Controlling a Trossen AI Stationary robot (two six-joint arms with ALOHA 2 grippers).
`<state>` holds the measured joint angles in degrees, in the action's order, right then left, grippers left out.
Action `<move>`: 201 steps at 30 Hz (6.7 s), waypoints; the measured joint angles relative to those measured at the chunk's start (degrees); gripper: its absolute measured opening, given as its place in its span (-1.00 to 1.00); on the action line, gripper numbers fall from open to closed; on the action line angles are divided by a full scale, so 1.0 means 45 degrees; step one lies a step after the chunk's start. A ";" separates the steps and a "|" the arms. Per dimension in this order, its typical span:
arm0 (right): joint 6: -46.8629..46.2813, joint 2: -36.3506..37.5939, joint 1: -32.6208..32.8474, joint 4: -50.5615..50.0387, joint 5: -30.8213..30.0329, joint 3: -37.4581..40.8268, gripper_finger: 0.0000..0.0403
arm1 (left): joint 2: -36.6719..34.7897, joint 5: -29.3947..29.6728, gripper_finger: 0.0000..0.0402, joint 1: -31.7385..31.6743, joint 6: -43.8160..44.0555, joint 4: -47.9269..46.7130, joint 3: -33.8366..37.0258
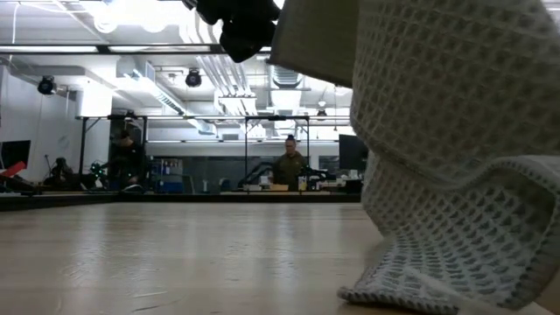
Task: Fold microfiber towels
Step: Prepare the microfiber cloth on the table
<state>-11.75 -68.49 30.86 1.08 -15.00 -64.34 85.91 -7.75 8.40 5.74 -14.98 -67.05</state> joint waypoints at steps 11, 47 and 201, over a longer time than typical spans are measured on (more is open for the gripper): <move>0.0539 0.0012 -0.0631 0.0015 -0.0022 -0.0003 -0.96 | 0.0000 0.0400 -0.06 0.0005 -0.0010 0.0000 0.0000; 0.1771 0.0039 -0.0814 -0.0410 -0.0680 -0.0561 -0.96 | -0.1219 0.1079 -0.06 0.0039 0.0010 0.0003 0.0003; -0.2794 -0.3177 0.0220 -0.1688 0.2439 -0.2909 -0.96 | -0.5508 -1.1585 -0.99 0.0366 0.7307 -0.1192 0.0146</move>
<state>-24.32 -82.79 31.85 -6.51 -4.03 -77.43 61.12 -59.88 10.05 38.62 -20.35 -66.39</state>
